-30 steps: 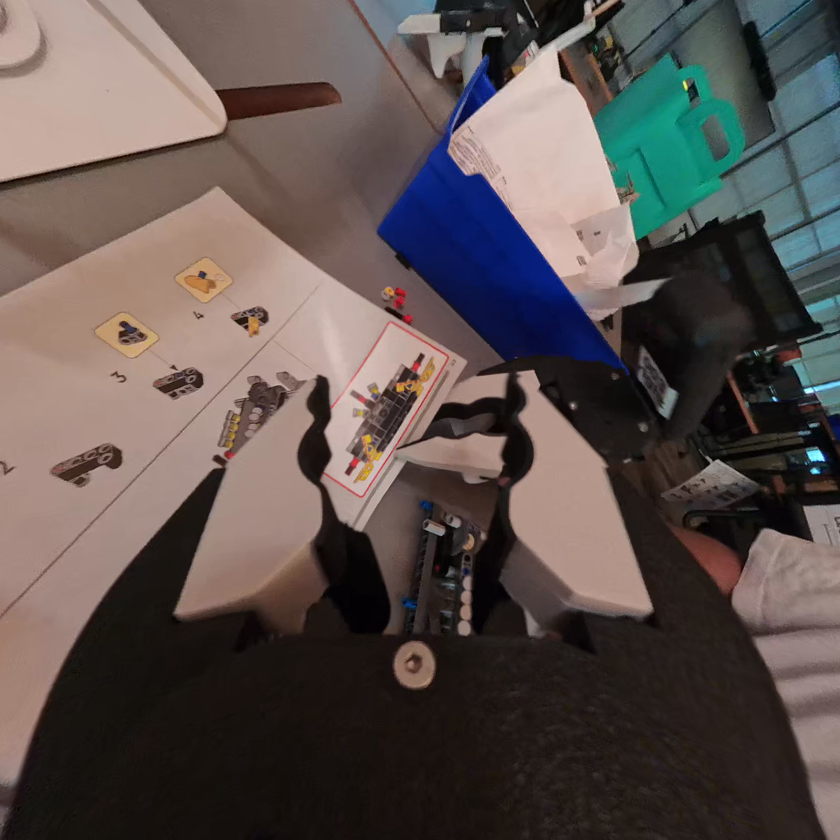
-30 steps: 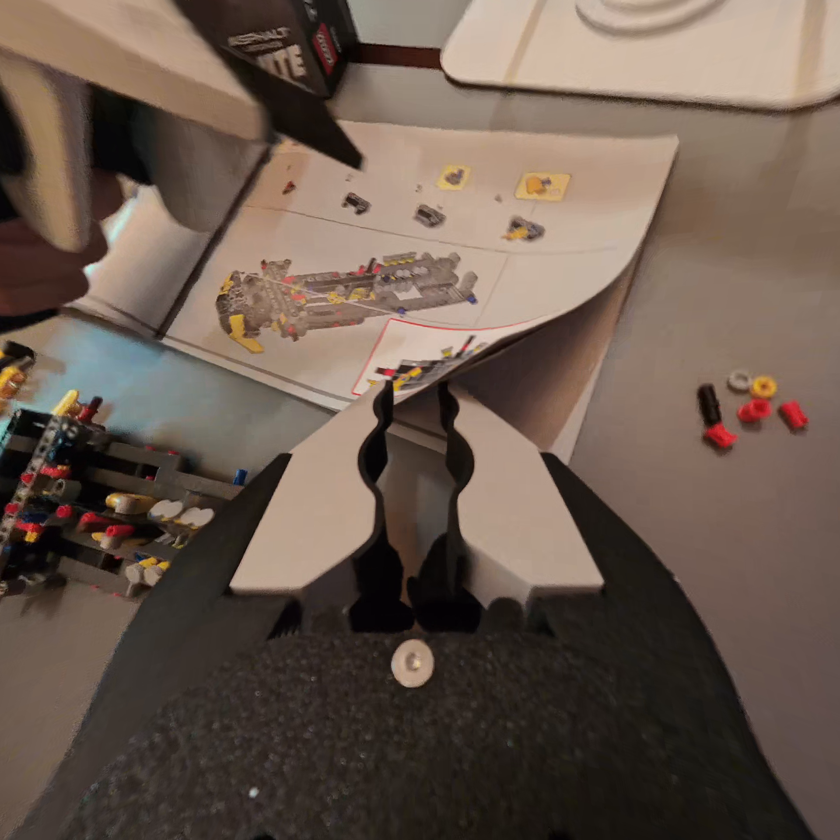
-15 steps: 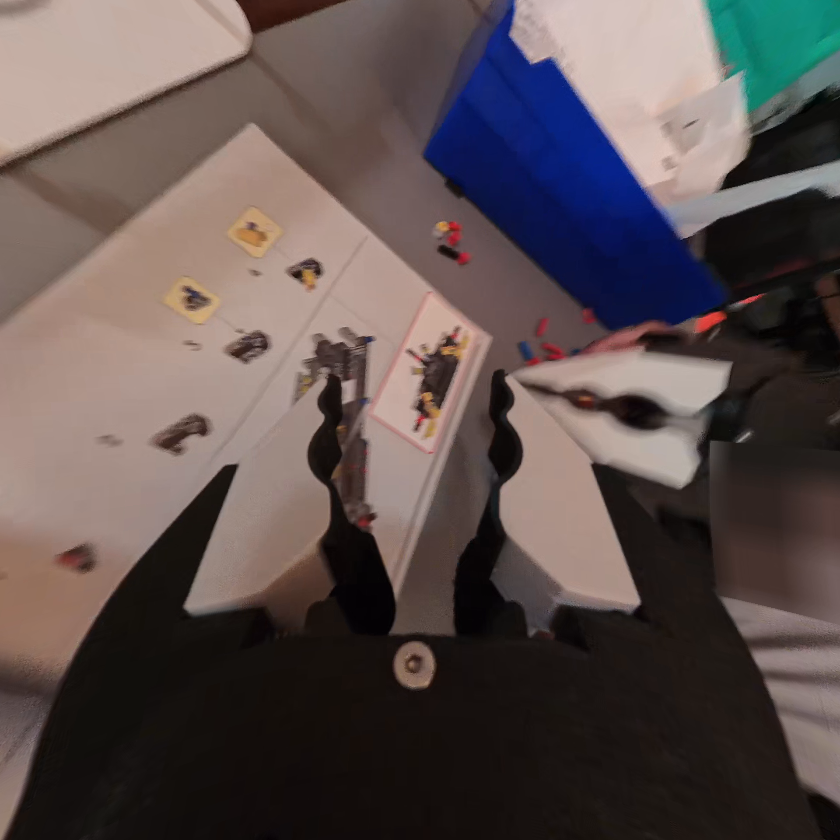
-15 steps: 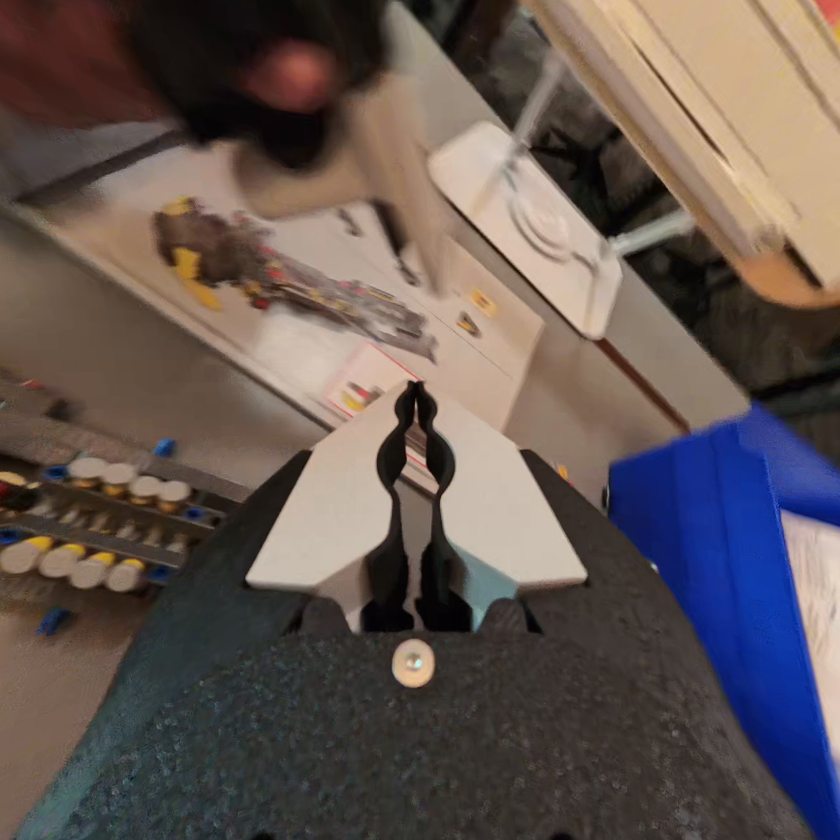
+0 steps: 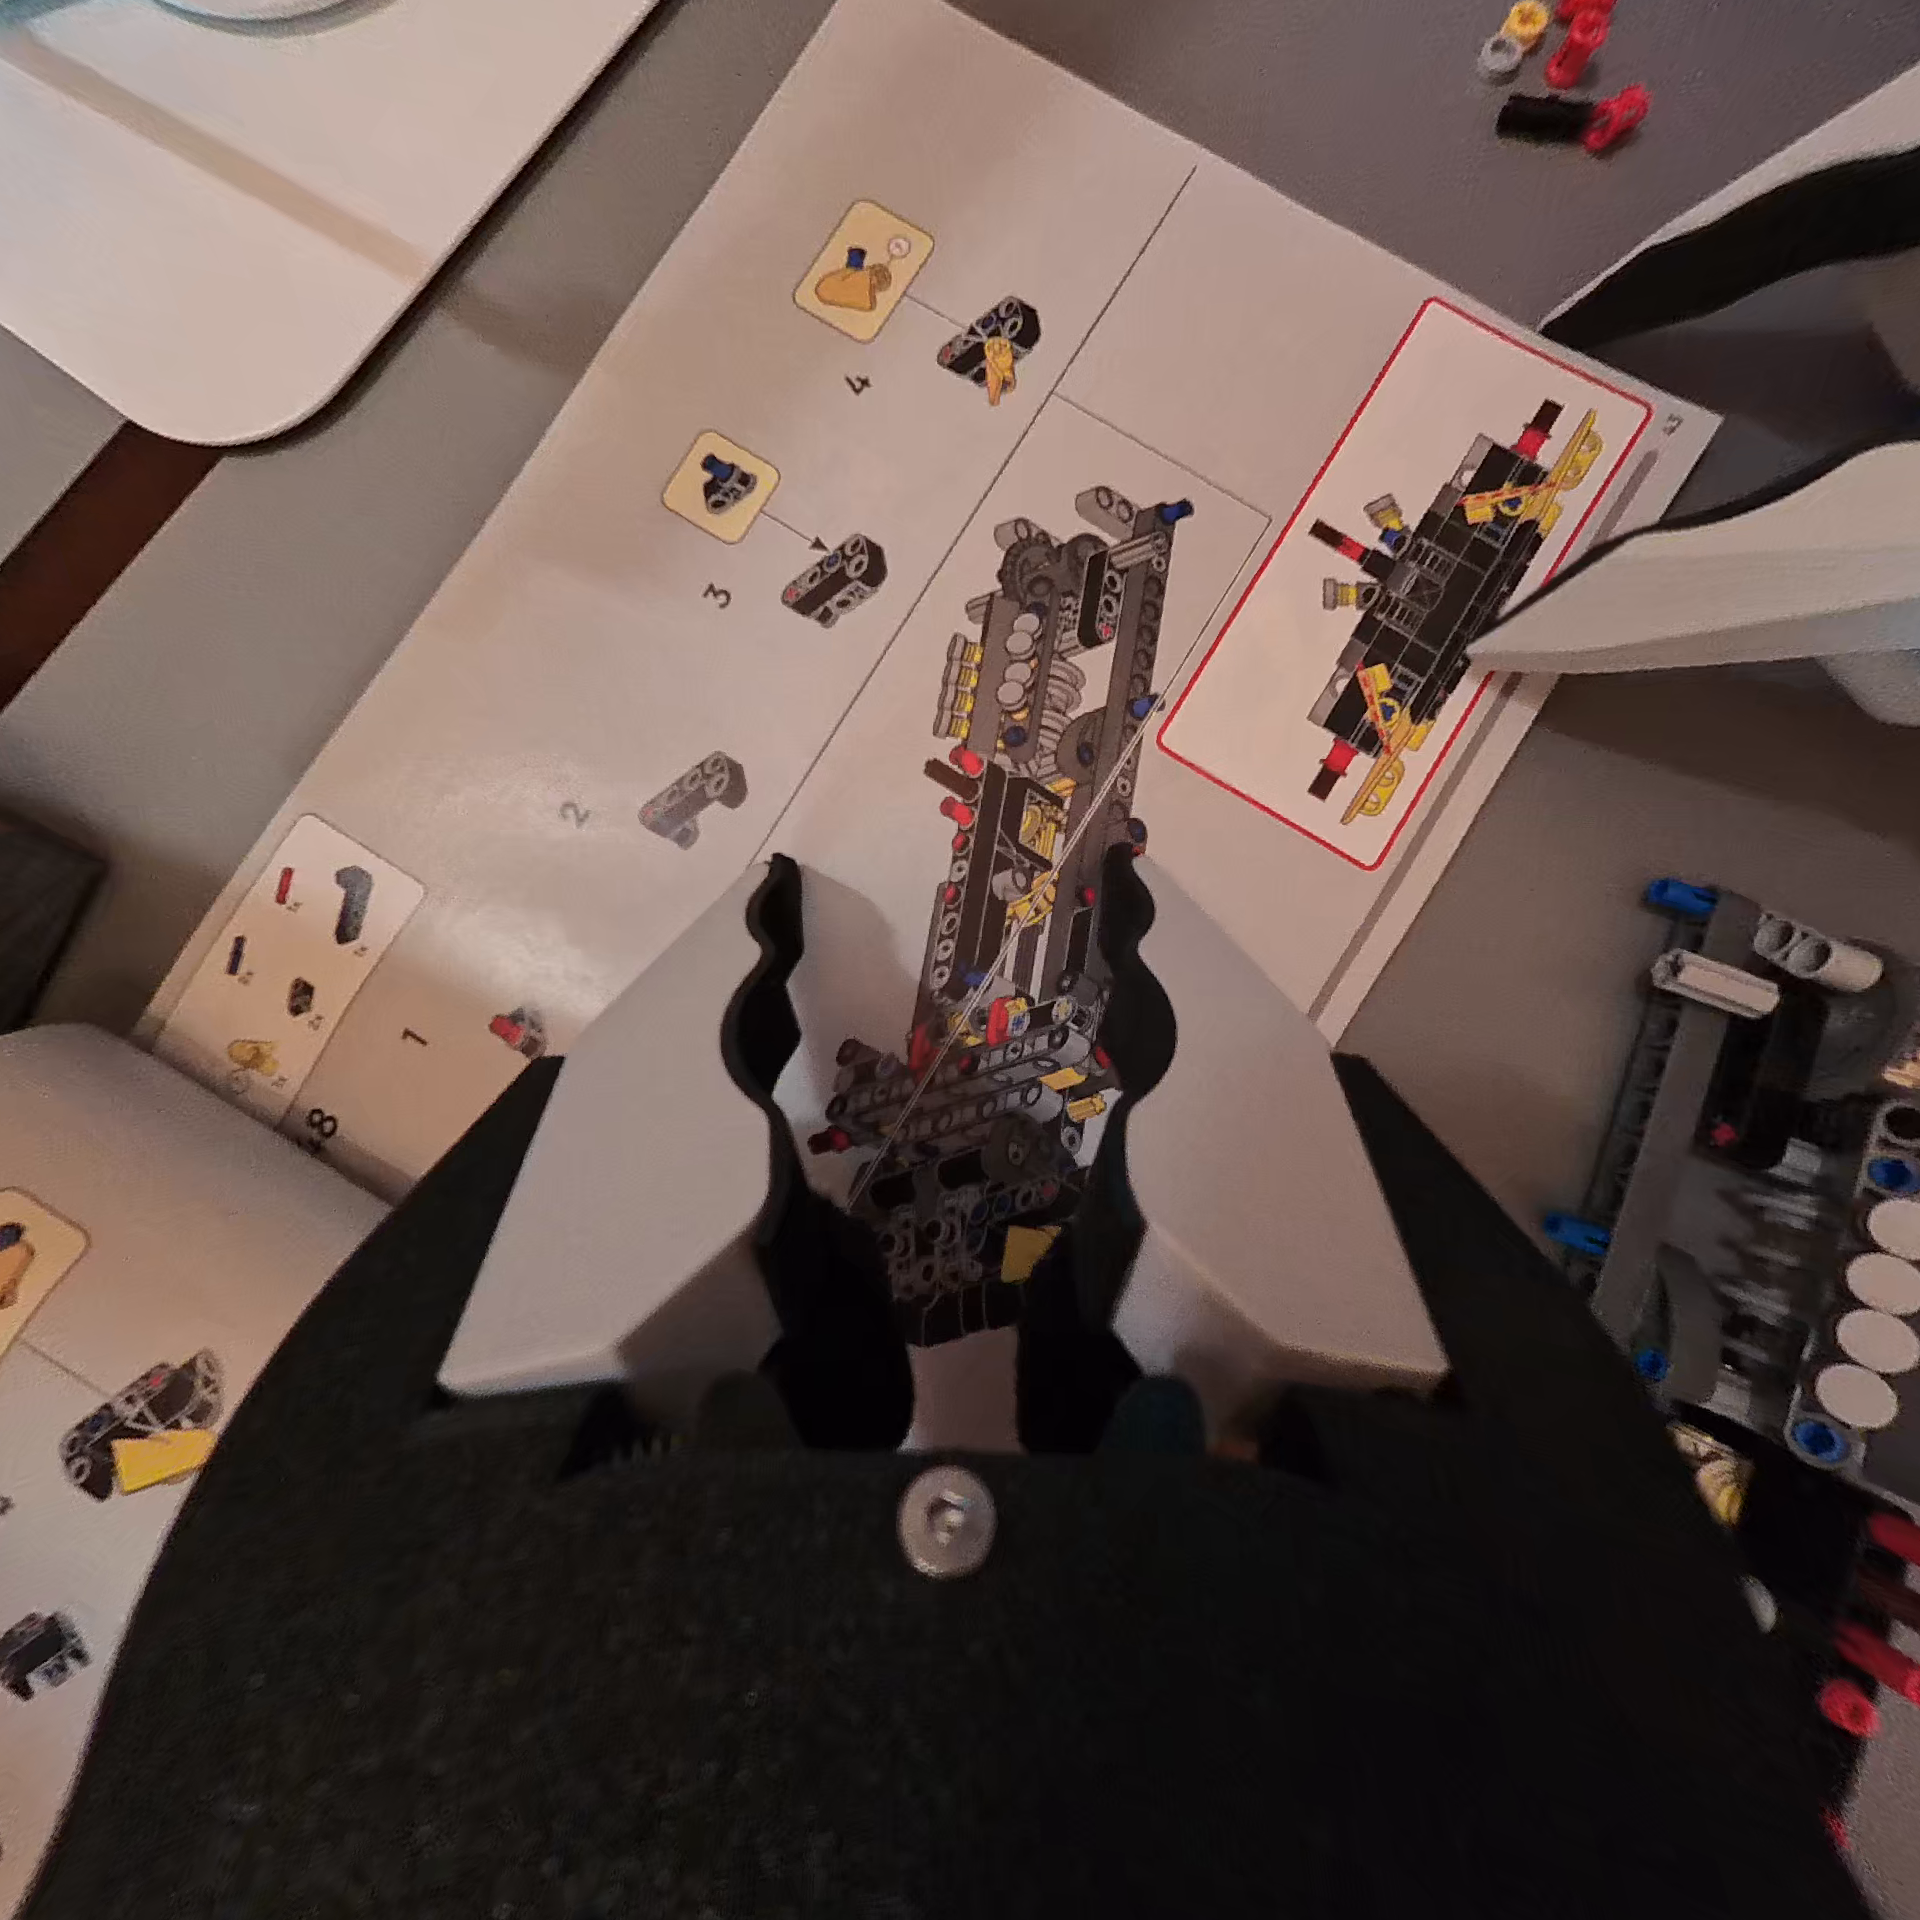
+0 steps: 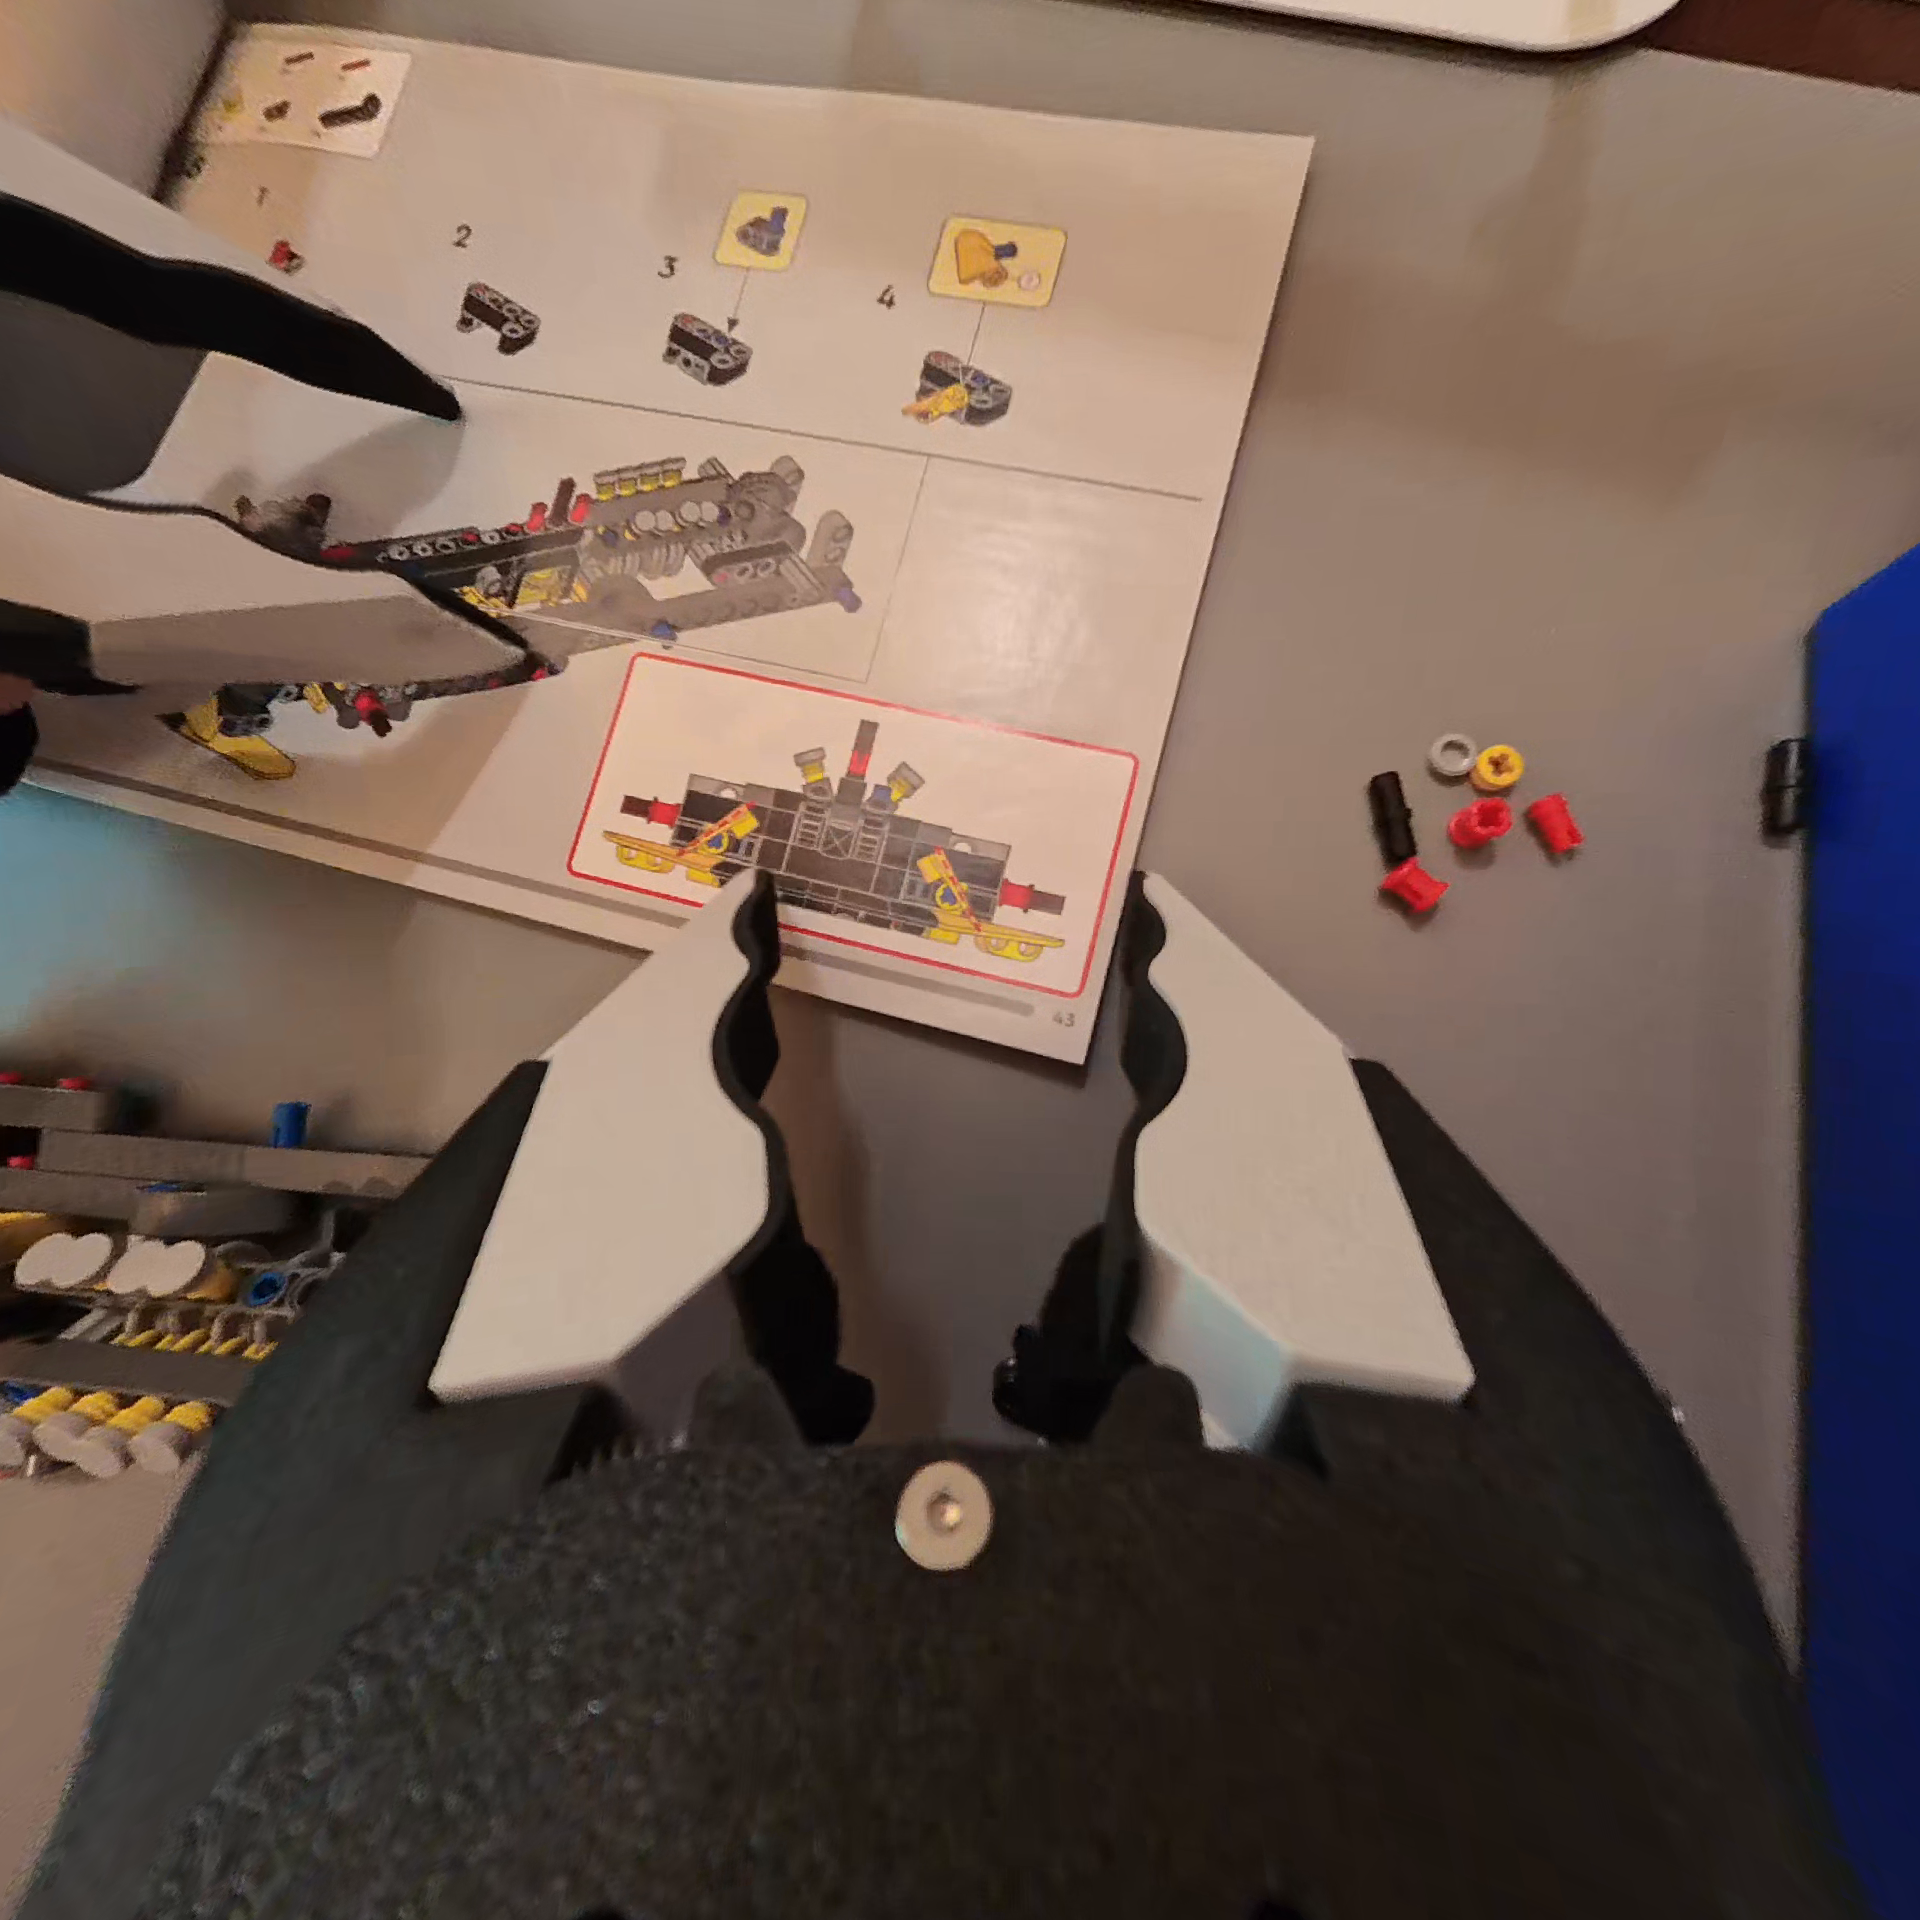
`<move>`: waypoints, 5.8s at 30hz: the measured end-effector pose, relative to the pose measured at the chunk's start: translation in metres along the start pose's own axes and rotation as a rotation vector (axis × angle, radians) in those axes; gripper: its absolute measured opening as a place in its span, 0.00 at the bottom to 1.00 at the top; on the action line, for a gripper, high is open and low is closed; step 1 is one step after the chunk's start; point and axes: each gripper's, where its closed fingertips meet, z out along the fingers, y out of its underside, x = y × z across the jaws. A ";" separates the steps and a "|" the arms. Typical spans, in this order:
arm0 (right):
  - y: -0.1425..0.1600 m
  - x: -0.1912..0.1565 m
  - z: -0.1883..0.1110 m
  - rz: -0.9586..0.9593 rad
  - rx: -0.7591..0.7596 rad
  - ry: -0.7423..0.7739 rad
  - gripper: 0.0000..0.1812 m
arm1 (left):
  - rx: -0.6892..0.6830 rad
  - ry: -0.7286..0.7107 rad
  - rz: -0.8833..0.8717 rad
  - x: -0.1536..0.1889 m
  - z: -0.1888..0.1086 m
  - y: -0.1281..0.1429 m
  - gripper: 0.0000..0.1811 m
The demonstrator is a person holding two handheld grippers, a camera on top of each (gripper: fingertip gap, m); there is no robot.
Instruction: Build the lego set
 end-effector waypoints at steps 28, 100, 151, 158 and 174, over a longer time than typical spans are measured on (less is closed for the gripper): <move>-0.038 -0.042 -0.027 0.164 0.225 -0.198 0.05 | 0.115 0.038 -0.094 0.005 0.003 -0.008 0.36; -0.098 -0.062 -0.028 -0.215 0.261 -0.260 0.27 | 0.374 0.633 -0.644 -0.021 -0.109 0.010 0.00; -0.030 -0.224 0.058 -0.732 -0.042 -0.438 0.00 | 0.095 -0.030 -0.333 -0.108 -0.076 0.041 0.01; -0.028 -0.222 0.057 -0.727 -0.044 -0.436 0.00 | 0.063 -0.052 -0.319 -0.115 -0.038 0.048 0.00; -0.087 -0.208 -0.032 -0.332 0.291 -0.608 0.02 | 0.470 -0.041 -0.564 -0.097 -0.202 0.090 0.04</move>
